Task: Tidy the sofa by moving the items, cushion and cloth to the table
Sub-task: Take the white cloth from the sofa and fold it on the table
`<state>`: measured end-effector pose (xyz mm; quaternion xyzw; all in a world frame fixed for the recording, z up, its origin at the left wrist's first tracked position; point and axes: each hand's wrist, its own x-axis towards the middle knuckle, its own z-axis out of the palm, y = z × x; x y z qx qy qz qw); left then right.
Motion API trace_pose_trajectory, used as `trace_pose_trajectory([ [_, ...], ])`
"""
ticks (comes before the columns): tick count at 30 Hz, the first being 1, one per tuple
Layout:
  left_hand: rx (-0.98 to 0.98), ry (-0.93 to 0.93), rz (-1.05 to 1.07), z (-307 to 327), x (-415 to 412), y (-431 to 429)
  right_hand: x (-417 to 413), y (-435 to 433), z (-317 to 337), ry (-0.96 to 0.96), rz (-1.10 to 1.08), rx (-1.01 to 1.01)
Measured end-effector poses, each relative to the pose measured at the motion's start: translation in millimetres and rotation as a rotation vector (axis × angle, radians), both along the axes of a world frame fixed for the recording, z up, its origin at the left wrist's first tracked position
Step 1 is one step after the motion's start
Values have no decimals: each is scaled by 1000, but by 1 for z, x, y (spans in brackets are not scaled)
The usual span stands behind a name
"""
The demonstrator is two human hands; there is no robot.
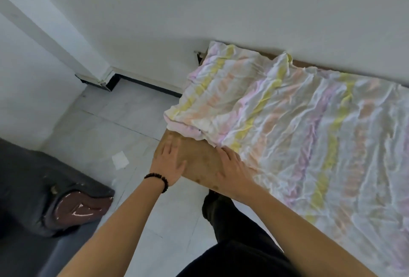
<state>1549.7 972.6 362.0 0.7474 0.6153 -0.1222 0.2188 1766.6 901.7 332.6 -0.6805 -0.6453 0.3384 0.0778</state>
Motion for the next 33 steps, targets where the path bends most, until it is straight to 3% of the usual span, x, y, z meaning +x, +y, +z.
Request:
trace_pose_trajectory([
  [5, -32, 104, -283, -38, 1, 97, -36, 59, -22, -40, -115, 6],
  [10, 93, 10, -467, -42, -4, 161, -55, 93, -10, -162, -280, -215],
  [13, -60, -154, -559, -25, -5, 184, -80, 118, 3, -246, -380, -359],
  [16, -176, -406, -610, 0, -5, 207, -104, 147, 9, -259, -549, -248],
  [19, -281, -588, -576, 18, -6, 240, -114, 165, 22, -26, -773, 37],
  [22, -332, -703, -481, 11, -19, 283, -135, 169, 43, -57, -1143, 344],
  [25, -429, -631, -364, -4, -35, 316, -184, 158, 56, -81, -1641, 428],
  [27, -535, -542, -292, -11, -41, 331, -220, 145, 46, -145, -1748, 345],
  [30, -634, -452, -250, -27, -31, 356, -270, 131, 15, -76, -1666, -126],
  [33, -733, -391, -107, -45, 3, 382, -311, 138, 1, -16, -1802, -115],
])
